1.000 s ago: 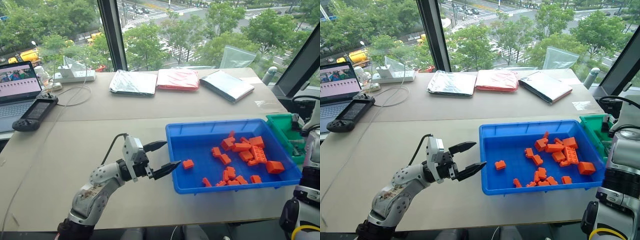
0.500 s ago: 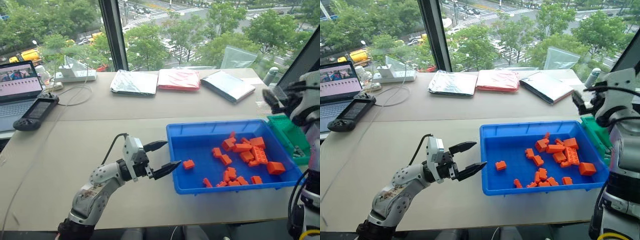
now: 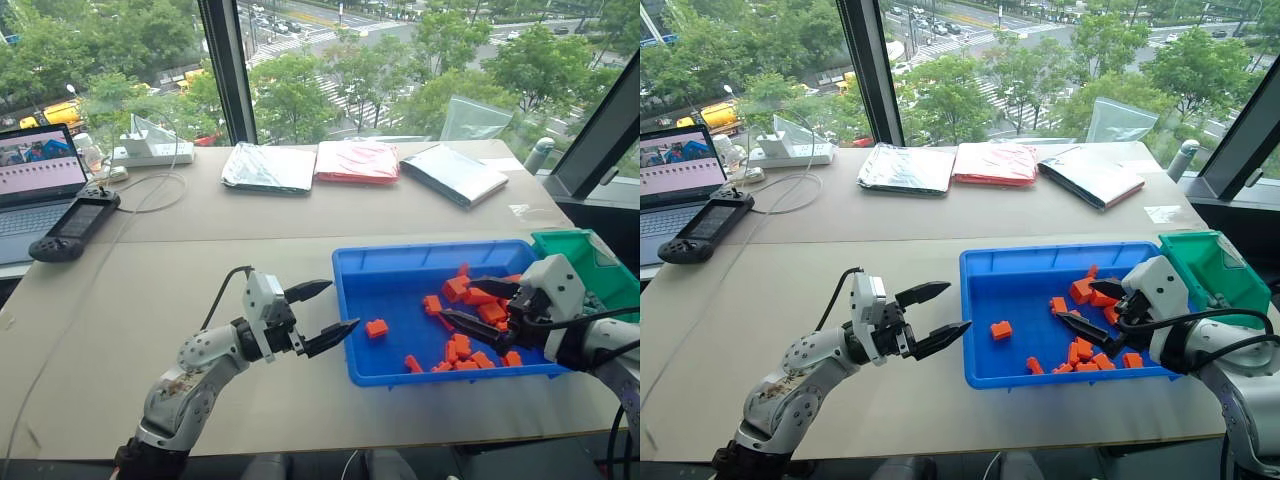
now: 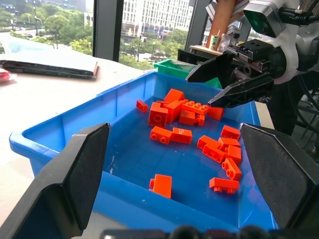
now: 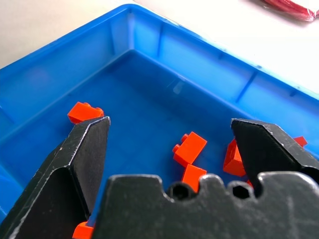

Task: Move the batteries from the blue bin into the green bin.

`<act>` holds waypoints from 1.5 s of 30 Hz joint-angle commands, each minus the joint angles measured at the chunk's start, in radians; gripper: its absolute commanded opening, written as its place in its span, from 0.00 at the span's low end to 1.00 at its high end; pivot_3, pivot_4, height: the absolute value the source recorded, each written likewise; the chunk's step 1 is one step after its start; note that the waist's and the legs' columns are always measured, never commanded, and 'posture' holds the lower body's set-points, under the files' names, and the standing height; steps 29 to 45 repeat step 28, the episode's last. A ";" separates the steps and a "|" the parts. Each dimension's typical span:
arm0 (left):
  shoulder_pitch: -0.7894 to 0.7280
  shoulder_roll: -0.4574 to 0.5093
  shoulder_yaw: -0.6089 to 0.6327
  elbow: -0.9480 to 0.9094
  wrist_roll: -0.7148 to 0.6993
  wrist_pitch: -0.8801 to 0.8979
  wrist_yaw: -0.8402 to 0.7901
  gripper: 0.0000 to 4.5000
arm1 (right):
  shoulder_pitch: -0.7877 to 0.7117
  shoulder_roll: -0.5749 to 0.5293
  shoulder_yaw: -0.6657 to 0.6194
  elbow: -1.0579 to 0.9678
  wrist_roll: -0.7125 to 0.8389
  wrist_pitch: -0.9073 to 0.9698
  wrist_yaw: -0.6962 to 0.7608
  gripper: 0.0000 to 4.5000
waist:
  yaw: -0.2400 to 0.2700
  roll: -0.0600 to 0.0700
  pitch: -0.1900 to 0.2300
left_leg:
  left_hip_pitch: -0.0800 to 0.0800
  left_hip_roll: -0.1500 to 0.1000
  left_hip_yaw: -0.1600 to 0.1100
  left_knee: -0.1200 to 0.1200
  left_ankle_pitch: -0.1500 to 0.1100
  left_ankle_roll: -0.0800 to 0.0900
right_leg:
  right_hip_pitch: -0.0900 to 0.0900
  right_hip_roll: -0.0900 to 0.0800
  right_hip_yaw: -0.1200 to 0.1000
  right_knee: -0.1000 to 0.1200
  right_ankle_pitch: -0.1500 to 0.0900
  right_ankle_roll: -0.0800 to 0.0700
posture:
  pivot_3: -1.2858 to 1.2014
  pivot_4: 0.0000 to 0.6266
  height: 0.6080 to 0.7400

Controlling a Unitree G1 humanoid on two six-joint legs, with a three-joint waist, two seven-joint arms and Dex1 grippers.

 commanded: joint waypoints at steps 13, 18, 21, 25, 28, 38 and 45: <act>-0.141 -0.254 0.180 0.095 0.217 0.086 0.652 1.00 | -0.048 0.203 0.016 0.061 -0.370 -0.156 -0.563 0.99 | 0.004 -0.001 0.000 | -0.001 -0.002 -0.002 0.000 0.000 -0.001 | -0.001 -0.001 -0.001 0.000 0.000 0.001 | 0.52 0.24 1.00; -0.164 -0.276 0.183 0.145 0.305 0.058 0.735 1.00 | -0.082 0.263 0.029 0.103 -0.400 -0.193 -0.620 0.99 | 0.002 -0.001 0.000 | -0.002 -0.002 -0.002 -0.001 0.001 -0.001 | -0.002 -0.001 -0.001 0.000 0.000 0.001 | 0.52 0.24 1.00; -0.164 -0.286 0.184 0.147 0.313 0.059 0.744 1.00 | -0.093 0.262 0.055 0.125 -0.423 -0.206 -0.615 0.99 | 0.001 -0.001 0.000 | -0.002 -0.002 -0.002 -0.001 0.001 -0.001 | -0.002 -0.001 -0.001 0.000 0.000 0.001 | 0.52 0.24 1.00; -0.164 -0.295 0.190 0.148 0.322 0.052 0.750 1.00 | -0.102 0.265 0.075 0.135 -0.440 -0.216 -0.613 0.99 | 0.001 -0.001 0.000 | -0.002 -0.002 -0.002 -0.001 0.001 -0.001 | -0.002 -0.001 -0.001 0.000 0.000 0.001 | 0.52 0.24 1.00; -0.166 -0.292 0.191 0.149 0.333 0.050 0.750 1.00 | -0.109 0.269 0.079 0.139 -0.442 -0.219 -0.611 0.99 | 0.001 -0.001 0.000 | -0.002 -0.002 -0.002 -0.001 0.001 -0.001 | -0.002 -0.001 -0.001 0.000 0.000 0.001 | 0.52 0.24 1.00; -0.166 -0.292 0.191 0.149 0.333 0.050 0.750 1.00 | -0.109 0.269 0.079 0.139 -0.442 -0.219 -0.611 0.99 | 0.001 -0.001 0.000 | -0.002 -0.002 -0.002 -0.001 0.001 -0.001 | -0.002 -0.001 -0.001 0.000 0.000 0.001 | 0.52 0.24 1.00; -0.166 -0.292 0.191 0.149 0.333 0.050 0.750 1.00 | -0.109 0.269 0.079 0.139 -0.442 -0.219 -0.611 0.99 | 0.001 -0.001 0.000 | -0.002 -0.002 -0.002 -0.001 0.001 -0.001 | -0.002 -0.001 -0.001 0.000 0.000 0.001 | 0.52 0.24 1.00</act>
